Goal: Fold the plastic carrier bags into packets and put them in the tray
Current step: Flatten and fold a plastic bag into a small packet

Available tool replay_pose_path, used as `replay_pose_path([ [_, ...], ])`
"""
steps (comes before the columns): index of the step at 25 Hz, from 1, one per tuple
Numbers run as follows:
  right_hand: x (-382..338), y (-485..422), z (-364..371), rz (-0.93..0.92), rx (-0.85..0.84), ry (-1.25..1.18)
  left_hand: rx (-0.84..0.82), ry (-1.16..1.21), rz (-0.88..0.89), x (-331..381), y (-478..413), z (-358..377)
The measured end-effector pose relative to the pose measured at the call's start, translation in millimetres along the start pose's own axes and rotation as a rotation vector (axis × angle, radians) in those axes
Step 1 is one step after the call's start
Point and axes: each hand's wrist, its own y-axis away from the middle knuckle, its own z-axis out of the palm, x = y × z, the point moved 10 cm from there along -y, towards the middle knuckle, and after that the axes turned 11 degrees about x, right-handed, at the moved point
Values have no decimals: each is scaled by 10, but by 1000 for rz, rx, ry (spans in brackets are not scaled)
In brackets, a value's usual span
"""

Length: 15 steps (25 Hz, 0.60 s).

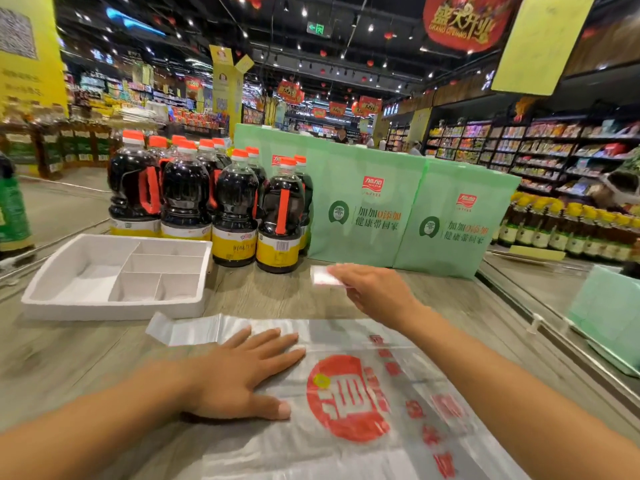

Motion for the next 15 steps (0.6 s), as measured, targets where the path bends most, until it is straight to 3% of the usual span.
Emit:
replay_pose_path([
  [8, 488, -477, 1181, 134, -303, 102, -14, 82, 78, 76, -58, 10],
  [15, 595, -339, 1629, 329, -560, -131, -37, 104, 58, 81, -72, 38],
])
